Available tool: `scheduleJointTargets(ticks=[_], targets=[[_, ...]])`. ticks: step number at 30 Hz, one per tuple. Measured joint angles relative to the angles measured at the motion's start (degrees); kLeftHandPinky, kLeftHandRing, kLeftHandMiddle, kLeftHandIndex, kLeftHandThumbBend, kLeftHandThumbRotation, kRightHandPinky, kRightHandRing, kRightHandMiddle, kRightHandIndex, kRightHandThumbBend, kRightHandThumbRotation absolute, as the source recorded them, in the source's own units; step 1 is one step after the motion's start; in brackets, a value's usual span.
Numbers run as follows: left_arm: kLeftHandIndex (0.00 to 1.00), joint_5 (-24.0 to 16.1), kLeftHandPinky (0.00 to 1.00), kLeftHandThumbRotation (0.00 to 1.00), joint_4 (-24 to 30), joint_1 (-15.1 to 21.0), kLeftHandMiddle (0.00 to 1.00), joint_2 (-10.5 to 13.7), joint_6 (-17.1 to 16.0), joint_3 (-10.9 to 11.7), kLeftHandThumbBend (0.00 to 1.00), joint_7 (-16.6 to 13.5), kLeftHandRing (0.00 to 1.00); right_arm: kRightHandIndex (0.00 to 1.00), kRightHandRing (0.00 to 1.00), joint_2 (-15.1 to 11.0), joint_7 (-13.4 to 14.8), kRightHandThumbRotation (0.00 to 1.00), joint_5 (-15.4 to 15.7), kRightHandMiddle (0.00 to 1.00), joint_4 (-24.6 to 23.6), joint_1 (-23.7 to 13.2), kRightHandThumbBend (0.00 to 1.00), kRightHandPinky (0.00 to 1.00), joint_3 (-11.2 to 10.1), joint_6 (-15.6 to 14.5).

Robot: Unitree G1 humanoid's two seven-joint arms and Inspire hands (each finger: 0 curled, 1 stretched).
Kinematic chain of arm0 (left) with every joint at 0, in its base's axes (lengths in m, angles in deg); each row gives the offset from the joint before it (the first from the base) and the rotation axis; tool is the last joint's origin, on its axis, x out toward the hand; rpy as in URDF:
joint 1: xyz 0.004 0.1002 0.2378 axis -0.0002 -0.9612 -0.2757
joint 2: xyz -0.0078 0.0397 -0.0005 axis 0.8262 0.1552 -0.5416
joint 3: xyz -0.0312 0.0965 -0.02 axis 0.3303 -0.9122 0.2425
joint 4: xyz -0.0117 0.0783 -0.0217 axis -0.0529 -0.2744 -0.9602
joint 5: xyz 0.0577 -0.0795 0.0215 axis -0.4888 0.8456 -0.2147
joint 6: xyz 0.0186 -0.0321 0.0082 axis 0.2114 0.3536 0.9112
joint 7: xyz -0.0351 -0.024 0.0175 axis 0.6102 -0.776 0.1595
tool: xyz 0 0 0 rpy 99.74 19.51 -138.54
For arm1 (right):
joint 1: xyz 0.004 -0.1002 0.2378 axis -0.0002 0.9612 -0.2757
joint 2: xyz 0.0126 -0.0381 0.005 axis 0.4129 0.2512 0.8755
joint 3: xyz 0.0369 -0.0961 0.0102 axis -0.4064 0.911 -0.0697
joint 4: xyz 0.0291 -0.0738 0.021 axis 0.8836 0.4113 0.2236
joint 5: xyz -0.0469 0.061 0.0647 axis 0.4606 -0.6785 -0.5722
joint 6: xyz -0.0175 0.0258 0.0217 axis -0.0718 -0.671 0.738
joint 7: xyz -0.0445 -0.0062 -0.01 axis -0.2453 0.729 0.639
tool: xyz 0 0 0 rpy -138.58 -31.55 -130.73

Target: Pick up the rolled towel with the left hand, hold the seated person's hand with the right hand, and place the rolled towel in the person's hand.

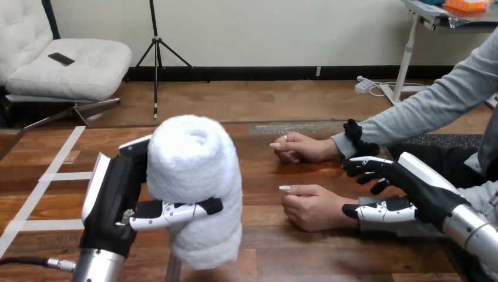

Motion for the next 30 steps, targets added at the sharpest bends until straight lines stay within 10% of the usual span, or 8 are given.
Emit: scheduleJointTargets(ticks=[30], targets=[[0.37,0.7,0.28,0.00,1.1,-2.0,0.37,-0.4,-1.7,0.1,0.59,1.2,0.32,0.84,0.81,-2.6,3.5,0.43,6.0,0.84,6.7,-4.9,0.76,0.72,6.4,0.5]])
